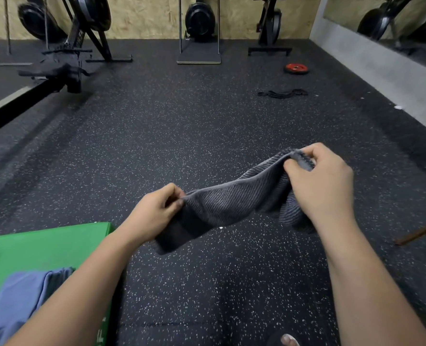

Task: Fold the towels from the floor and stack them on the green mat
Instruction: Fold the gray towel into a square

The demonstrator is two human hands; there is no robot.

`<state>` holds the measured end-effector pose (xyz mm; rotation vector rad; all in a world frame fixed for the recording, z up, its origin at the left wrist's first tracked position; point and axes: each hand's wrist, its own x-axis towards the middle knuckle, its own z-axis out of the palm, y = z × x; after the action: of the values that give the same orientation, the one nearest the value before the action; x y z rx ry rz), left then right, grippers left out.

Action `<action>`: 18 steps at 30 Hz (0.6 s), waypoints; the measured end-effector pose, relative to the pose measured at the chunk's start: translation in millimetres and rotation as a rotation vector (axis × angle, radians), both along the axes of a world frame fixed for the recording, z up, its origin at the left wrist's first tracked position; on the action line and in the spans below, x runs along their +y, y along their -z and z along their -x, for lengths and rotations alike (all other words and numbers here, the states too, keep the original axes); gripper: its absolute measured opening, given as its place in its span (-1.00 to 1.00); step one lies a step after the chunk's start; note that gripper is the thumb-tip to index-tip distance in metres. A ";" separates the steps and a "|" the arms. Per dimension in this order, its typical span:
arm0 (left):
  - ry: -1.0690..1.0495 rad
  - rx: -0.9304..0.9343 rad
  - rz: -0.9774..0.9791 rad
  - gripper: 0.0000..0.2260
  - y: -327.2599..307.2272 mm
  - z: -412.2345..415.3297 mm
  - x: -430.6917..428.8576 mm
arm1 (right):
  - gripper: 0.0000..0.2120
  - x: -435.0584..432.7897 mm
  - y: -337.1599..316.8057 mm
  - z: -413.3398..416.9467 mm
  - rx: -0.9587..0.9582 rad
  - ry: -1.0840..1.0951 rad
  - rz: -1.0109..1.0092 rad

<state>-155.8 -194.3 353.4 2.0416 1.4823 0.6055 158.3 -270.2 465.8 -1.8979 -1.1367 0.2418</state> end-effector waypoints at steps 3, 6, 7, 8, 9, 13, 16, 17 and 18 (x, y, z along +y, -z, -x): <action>0.014 -0.058 -0.074 -0.90 -24.2 -13.5 -9.9 | -0.91 -0.4 3.4 8.0 -0.020 -0.080 0.097; 0.054 -0.094 -0.104 -0.89 -41.7 -26.6 -17.2 | -0.86 -2.4 7.5 21.1 -0.032 -0.199 0.195; 0.074 -0.098 -0.116 -0.89 -45.7 -30.5 -18.7 | -0.85 -3.1 9.1 26.0 -0.043 -0.248 0.236; 0.095 -0.098 -0.128 -0.89 -48.8 -33.8 -19.9 | -0.85 -3.5 11.0 30.6 -0.051 -0.297 0.271; 0.118 -0.094 -0.137 -0.90 -51.5 -36.7 -21.2 | -0.84 -4.1 12.8 34.8 -0.052 -0.349 0.293; 0.218 -0.075 -0.132 -0.89 -60.6 -44.6 -27.1 | -0.38 -3.3 16.8 45.7 -0.025 -0.606 0.345; 0.298 -0.102 -0.129 -0.91 -65.2 -46.7 -32.6 | -0.40 -3.2 20.4 51.5 0.006 -0.803 0.397; 0.314 -0.111 -0.135 -0.91 -66.5 -46.9 -34.5 | -0.53 -2.6 22.7 53.4 -0.008 -0.836 0.406; 0.328 -0.122 -0.137 -0.91 -67.7 -47.1 -36.2 | -0.67 -2.3 24.1 55.6 -0.038 -0.847 0.411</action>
<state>-108.7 -230.5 421.1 2.2444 1.0314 0.6955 102.8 -272.5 441.7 -1.6379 -1.9880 0.9645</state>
